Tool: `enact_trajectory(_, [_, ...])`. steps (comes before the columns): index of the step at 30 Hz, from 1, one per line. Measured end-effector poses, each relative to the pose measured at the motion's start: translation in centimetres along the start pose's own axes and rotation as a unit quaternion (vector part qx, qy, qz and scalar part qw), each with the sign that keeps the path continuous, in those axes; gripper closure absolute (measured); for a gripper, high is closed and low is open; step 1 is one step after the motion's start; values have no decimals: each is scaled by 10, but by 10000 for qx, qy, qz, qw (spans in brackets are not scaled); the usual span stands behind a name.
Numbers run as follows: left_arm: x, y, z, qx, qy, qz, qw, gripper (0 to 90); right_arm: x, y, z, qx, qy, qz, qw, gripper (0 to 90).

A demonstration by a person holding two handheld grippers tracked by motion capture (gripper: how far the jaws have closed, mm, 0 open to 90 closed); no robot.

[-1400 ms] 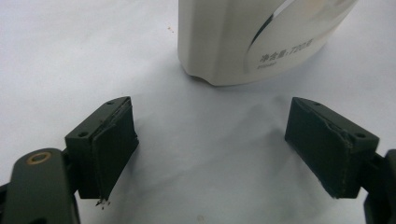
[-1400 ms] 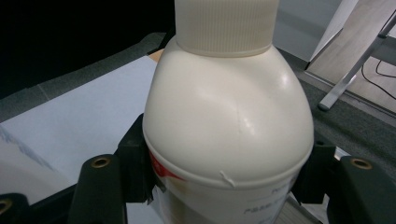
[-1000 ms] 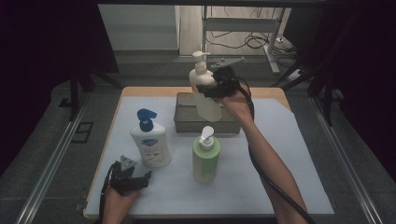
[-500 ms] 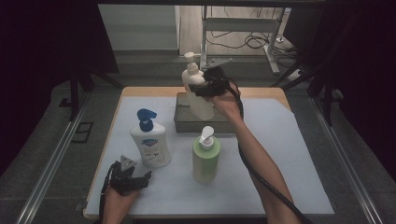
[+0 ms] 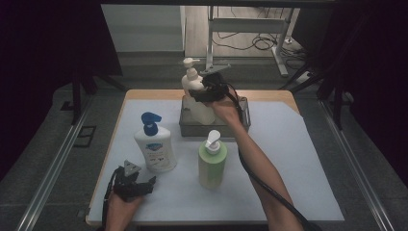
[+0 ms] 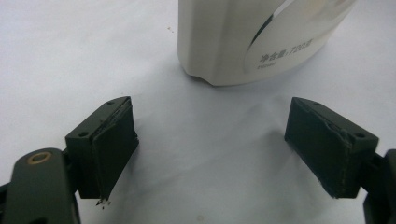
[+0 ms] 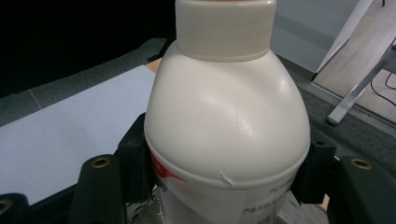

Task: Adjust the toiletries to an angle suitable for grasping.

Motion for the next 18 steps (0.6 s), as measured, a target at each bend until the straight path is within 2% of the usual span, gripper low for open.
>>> enact_trajectory(7, [0, 0, 0, 3, 1, -5, 10000, 163, -10, -7, 10, 86, -109, -33, 9999, 372])
enact_trajectory(18, [0, 0, 0, 3, 4, 2, 10000, 163, -21, -8, 7, 163, -197, -39, 9997, 371])
Point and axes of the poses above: each handheld gripper's, and its own axes: z roughly forward along the jaws, x roughly out of its top, y roughly to its right, the point moved 3 cm from there along z, roughly forward along the jaws, and after that the axes turned 4 degrees about -x, right-handed, at the moved point
